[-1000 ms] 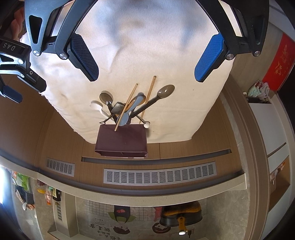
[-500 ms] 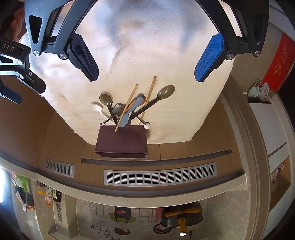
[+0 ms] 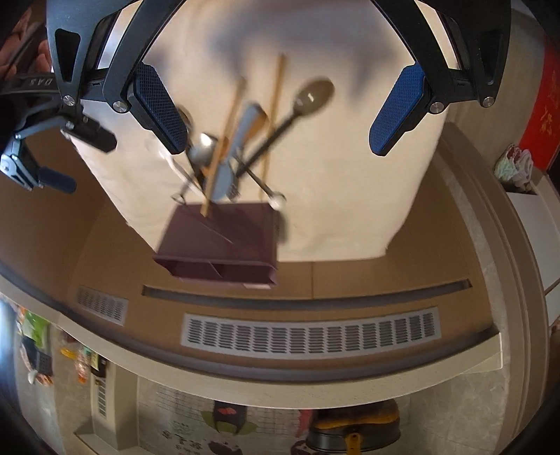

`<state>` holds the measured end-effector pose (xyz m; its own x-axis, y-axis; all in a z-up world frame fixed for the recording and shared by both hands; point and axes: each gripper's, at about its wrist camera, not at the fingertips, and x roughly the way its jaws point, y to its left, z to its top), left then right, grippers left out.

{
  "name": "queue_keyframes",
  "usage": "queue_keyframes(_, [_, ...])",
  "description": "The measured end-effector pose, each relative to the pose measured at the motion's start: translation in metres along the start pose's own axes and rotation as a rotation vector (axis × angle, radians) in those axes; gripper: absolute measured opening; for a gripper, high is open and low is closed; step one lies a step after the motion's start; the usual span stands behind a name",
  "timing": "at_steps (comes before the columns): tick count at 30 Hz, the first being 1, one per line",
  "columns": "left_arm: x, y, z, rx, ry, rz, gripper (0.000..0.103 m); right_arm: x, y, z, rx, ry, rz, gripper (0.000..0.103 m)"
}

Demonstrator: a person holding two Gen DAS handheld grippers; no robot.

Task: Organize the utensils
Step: 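Grasp a wooden chopstick with the right tool while the left tool approaches the blue spoon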

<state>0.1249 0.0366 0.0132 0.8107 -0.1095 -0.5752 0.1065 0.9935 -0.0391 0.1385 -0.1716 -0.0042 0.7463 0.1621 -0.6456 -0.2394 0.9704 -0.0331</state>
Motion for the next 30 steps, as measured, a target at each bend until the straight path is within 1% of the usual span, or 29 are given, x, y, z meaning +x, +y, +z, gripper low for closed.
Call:
queue_keyframes(1, [0.006, 0.005, 0.005, 0.0, -0.008, 0.02, 0.102, 0.013, 0.001, 0.005, -0.007, 0.018, 0.007, 0.096])
queue_keyframes(3, [0.019, 0.02, 0.012, -0.019, -0.016, 0.04, 0.101, 0.041, 0.003, 0.013, -0.012, 0.063, 0.026, 0.073])
queue_keyframes(4, [0.025, 0.028, 0.015, -0.035, -0.012, 0.038, 0.099, 0.056, 0.003, 0.017, -0.006, 0.089, 0.043, 0.069])
queue_keyframes(5, [0.031, 0.036, 0.016, -0.05, -0.004, 0.034, 0.098, 0.068, 0.004, 0.019, 0.008, 0.106, 0.055, 0.06])
queue_keyframes(6, [0.036, 0.044, 0.017, -0.065, 0.006, 0.032, 0.096, 0.08, 0.003, 0.022, 0.031, 0.126, 0.069, 0.056])
queue_keyframes(7, [0.04, 0.052, 0.016, -0.08, 0.013, 0.032, 0.094, 0.091, 0.003, 0.025, 0.053, 0.143, 0.079, 0.054])
queue_keyframes(8, [0.043, 0.058, 0.015, -0.09, 0.017, 0.036, 0.094, 0.103, 0.004, 0.028, 0.074, 0.162, 0.096, 0.049])
queue_keyframes(9, [0.046, 0.064, 0.013, -0.096, 0.02, 0.043, 0.093, 0.112, 0.005, 0.03, 0.087, 0.175, 0.111, 0.042])
queue_keyframes(11, [0.052, 0.071, 0.009, -0.103, 0.035, 0.047, 0.09, 0.13, 0.009, 0.035, 0.109, 0.194, 0.126, 0.034])
queue_keyframes(13, [0.058, 0.075, 0.005, -0.109, 0.053, 0.044, 0.086, 0.145, 0.015, 0.038, 0.119, 0.22, 0.136, 0.031])
queue_keyframes(14, [0.06, 0.076, 0.003, -0.11, 0.06, 0.039, 0.085, 0.149, 0.016, 0.039, 0.127, 0.228, 0.144, 0.027])
queue_keyframes(15, [0.062, 0.077, 0.002, -0.111, 0.066, 0.035, 0.085, 0.155, 0.019, 0.039, 0.127, 0.238, 0.143, 0.026])
queue_keyframes(17, [0.067, 0.078, 0.0, -0.115, 0.074, 0.025, 0.083, 0.16, 0.026, 0.042, 0.098, 0.234, 0.114, 0.023])
queue_keyframes(19, [0.071, 0.077, -0.001, -0.12, 0.085, 0.014, 0.08, 0.161, 0.029, 0.044, 0.078, 0.234, 0.105, 0.021])
queue_keyframes(20, [0.072, 0.077, -0.002, -0.125, 0.093, 0.005, 0.079, 0.159, 0.029, 0.044, 0.075, 0.235, 0.109, 0.019])
queue_keyframes(22, [0.073, 0.076, -0.002, -0.133, 0.108, -0.012, 0.078, 0.154, 0.026, 0.043, 0.078, 0.232, 0.141, 0.012])
queue_keyframes(23, [0.073, 0.074, -0.001, -0.136, 0.113, -0.019, 0.077, 0.15, 0.023, 0.043, 0.081, 0.231, 0.152, 0.006])
queue_keyframes(24, [0.073, 0.072, -0.001, -0.135, 0.117, -0.027, 0.076, 0.144, 0.02, 0.043, 0.082, 0.228, 0.159, 0.004])
queue_keyframes(26, [0.073, 0.067, 0.001, -0.125, 0.129, -0.035, 0.071, 0.128, 0.01, 0.041, 0.084, 0.209, 0.162, 0.004])
queue_keyframes(28, [0.075, 0.06, 0.003, -0.109, 0.15, -0.061, 0.061, 0.113, 0.001, 0.037, 0.081, 0.199, 0.156, 0.004])
queue_keyframes(30, [0.08, 0.051, 0.004, -0.084, 0.182, -0.106, 0.058, 0.101, -0.008, 0.033, 0.08, 0.195, 0.149, 0.004])
